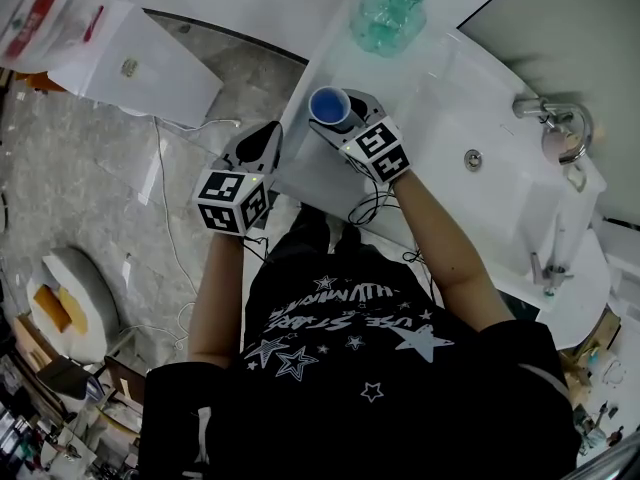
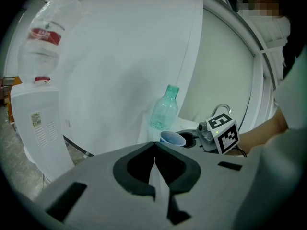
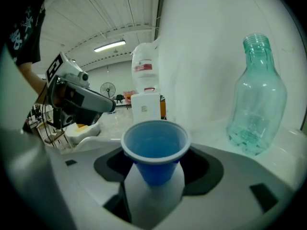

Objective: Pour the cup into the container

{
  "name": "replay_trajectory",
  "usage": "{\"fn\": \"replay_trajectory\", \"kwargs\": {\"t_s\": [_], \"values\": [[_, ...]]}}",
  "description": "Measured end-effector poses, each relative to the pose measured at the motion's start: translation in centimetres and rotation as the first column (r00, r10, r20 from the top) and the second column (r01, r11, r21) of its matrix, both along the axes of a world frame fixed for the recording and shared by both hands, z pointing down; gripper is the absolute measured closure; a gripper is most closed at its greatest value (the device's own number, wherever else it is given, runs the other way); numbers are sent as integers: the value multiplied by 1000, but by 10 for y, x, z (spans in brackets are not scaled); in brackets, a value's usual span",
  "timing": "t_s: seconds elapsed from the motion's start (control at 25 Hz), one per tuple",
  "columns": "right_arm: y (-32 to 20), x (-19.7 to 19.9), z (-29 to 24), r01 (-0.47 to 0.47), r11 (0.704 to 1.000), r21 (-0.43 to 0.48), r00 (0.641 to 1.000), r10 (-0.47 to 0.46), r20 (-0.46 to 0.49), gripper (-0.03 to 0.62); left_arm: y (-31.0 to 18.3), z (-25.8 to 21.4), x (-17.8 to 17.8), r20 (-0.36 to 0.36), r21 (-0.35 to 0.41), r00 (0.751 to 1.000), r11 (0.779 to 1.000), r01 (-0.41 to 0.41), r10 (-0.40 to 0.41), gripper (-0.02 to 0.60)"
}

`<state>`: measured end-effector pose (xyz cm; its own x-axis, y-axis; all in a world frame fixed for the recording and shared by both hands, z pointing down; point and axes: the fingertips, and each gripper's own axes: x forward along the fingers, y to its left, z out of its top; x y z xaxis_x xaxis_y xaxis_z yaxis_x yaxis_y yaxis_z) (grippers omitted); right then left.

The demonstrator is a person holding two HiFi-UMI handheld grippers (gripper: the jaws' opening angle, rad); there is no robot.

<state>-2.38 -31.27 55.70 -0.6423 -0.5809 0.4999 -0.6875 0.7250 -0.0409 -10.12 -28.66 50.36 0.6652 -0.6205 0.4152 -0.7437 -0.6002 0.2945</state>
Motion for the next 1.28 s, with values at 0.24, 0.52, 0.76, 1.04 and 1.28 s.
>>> {"fn": "replay_trajectory", "kwargs": {"t_s": [0.24, 0.52, 0.76, 1.04, 1.28], "values": [[-4, -1, 4, -7, 1000, 20, 1000, 7, 12, 298, 5, 2, -1, 5, -5, 1000, 1000, 7, -6, 571], [-5, -4, 4, -8, 1000, 25, 1000, 9, -3, 286, 9, 1, -4, 10, -7, 1000, 1000, 17, -17, 571], [1, -3, 8, 2, 1000, -7, 1000, -2, -16, 284, 12, -4, -4, 12, 3, 1000, 1000, 26, -26, 571], [21, 13, 2, 2, 1000, -13, 1000, -2, -22, 269, 25, -16, 2, 2, 30, 999, 999, 44, -44, 571], [42, 30, -15, -11, 1000, 11, 999, 12, -31, 310, 47, -30, 11, -7, 63, 998, 996, 64, -63, 571]]}}
